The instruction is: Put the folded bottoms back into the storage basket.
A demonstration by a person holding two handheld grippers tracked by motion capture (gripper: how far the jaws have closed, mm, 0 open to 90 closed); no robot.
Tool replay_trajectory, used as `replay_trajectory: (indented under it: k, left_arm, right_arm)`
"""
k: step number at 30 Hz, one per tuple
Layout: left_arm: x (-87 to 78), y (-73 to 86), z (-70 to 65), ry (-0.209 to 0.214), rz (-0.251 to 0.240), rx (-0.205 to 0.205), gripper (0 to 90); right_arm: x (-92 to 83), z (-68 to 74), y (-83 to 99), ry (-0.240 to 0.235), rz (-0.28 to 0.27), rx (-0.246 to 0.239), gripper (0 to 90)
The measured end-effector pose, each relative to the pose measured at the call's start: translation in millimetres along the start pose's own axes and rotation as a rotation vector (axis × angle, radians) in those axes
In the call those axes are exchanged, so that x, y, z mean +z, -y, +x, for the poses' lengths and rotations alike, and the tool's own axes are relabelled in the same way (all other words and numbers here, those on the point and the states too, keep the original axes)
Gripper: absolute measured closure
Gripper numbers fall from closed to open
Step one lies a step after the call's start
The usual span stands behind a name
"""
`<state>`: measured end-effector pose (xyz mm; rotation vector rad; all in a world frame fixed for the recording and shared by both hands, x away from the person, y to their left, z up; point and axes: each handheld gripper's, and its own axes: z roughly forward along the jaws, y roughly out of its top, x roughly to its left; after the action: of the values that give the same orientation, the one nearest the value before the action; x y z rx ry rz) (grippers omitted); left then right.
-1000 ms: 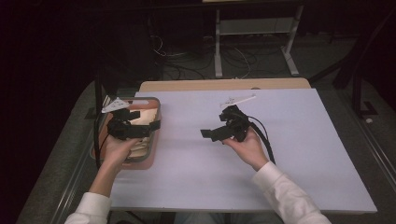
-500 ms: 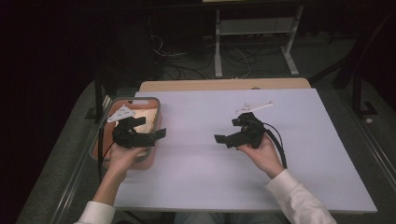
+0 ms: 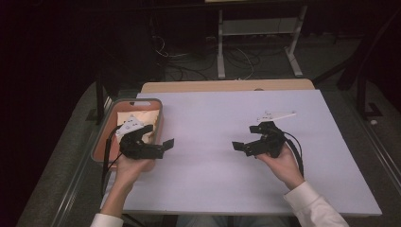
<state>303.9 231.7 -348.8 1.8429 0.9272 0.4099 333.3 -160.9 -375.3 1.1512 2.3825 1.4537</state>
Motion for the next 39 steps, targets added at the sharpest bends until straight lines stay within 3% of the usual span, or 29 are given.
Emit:
replay_trajectory:
  k: [9, 21, 33, 39]
  left_arm:
    - [5.5, 10.1, -16.0, 0.004, 0.022, 0.059, 0.0]
    - [8.9, 26.9, -32.2, 0.027, 0.056, 0.095, 0.0]
    - [10.1, 47.0, -34.9, 0.044, 0.096, 0.11, 0.0]
    - [10.1, 51.9, -33.5, 0.045, 0.111, 0.114, 0.0]
  right_arm:
    - [-12.0, -7.3, 20.1, 0.011, -0.004, 0.021, 0.0]
    - [-23.6, -15.2, 48.7, 0.016, 0.004, 0.036, 0.0]
    - [-47.8, -27.7, 74.0, 0.028, -0.038, 0.025, 0.0]
    - [-59.0, -35.3, 85.7, 0.026, -0.029, 0.031, 0.0]
